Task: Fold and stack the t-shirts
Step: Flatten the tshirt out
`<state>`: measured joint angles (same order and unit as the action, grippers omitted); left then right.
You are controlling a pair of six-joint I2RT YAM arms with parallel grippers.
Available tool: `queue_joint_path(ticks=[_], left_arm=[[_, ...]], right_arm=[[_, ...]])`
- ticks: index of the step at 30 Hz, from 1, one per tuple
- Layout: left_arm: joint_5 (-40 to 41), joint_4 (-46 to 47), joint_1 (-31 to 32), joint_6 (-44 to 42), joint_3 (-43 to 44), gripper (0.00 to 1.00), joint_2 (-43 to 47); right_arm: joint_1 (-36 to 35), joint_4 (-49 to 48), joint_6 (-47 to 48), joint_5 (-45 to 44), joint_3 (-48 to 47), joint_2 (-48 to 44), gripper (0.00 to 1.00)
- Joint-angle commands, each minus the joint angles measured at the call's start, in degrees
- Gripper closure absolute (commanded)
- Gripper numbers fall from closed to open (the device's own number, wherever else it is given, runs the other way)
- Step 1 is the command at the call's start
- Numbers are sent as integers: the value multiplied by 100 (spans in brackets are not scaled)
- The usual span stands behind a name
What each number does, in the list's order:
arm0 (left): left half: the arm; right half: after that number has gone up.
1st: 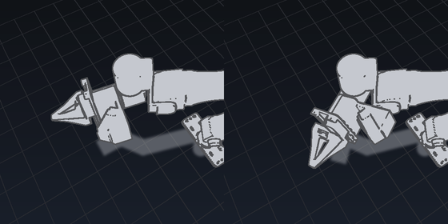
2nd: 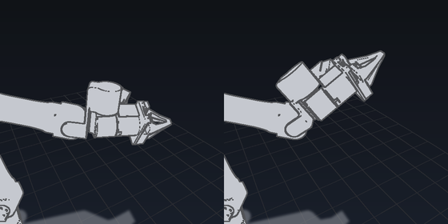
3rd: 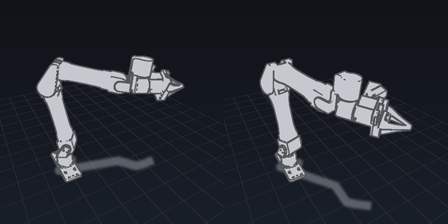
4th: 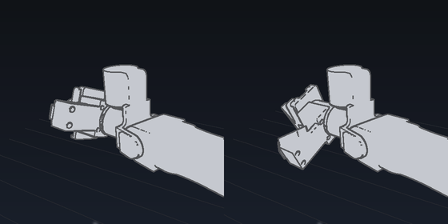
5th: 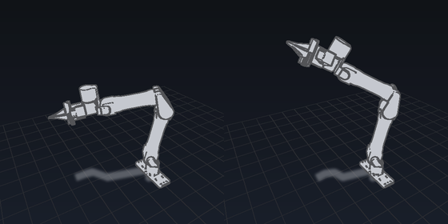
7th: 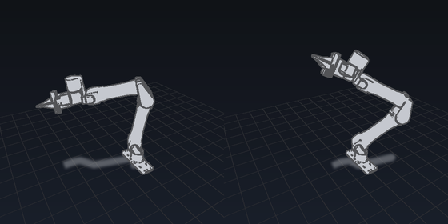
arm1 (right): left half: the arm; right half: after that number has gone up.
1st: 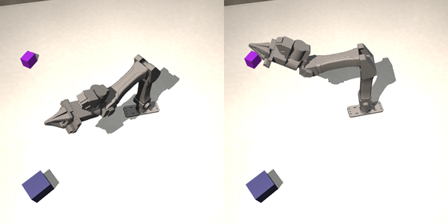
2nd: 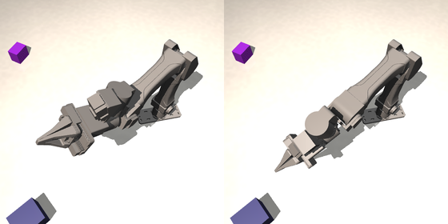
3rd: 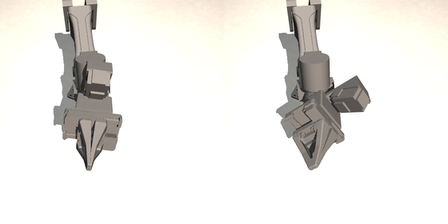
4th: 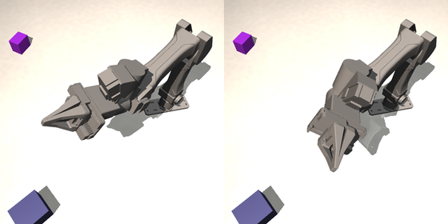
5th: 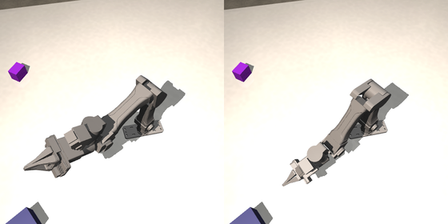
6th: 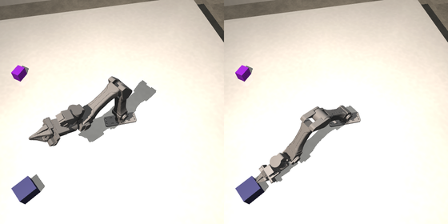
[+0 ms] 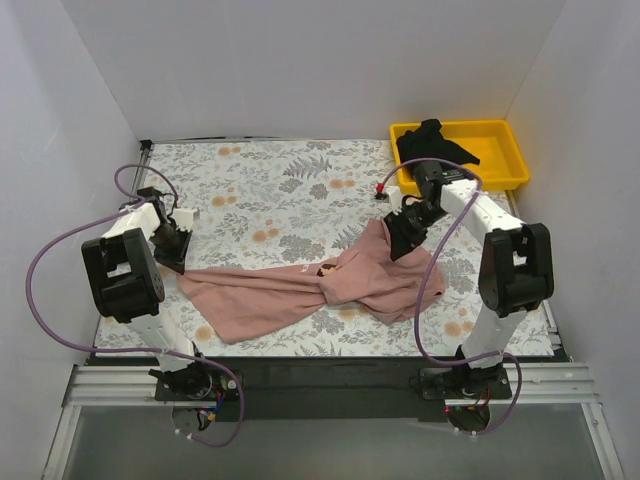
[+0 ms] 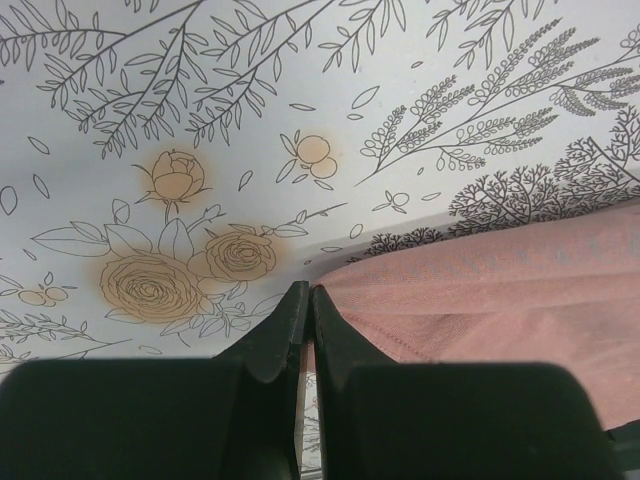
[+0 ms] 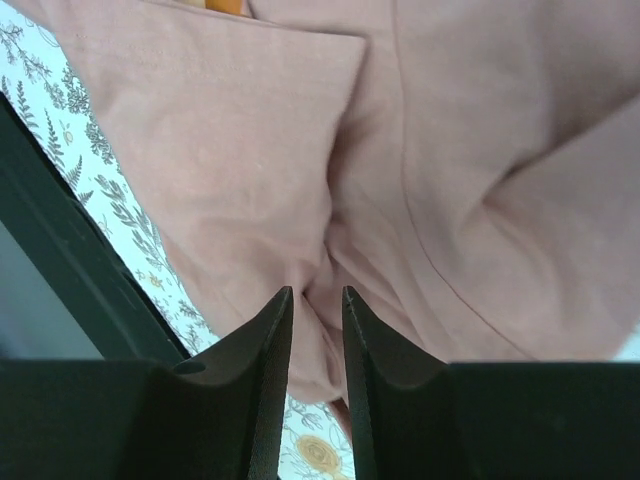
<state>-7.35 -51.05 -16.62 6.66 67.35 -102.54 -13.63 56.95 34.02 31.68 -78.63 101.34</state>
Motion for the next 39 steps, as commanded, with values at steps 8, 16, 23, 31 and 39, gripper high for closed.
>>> queue_joint_path(ticks=[8, 16, 23, 31, 39], left_arm=[[-143, -116, -43, 82, 234, 100, 41], [-152, -142, -43, 82, 296, 100, 15], [-135, -99, -43, 64, 278, 100, -20], [-178, -160, -43, 73, 445, 100, -91], [-187, -134, -34, 64, 375, 100, -38]], right_arm=[[-597, -500, -783, -162, -504, 773, 62], [-860, -545, -906, -127, -812, 1212, 59], [-1072, -544, -985, -92, -926, 1362, 59], [-1133, -544, -1134, -206, -1084, 1687, 61], [-1125, -571, -1275, -514, -1145, 1652, 60]])
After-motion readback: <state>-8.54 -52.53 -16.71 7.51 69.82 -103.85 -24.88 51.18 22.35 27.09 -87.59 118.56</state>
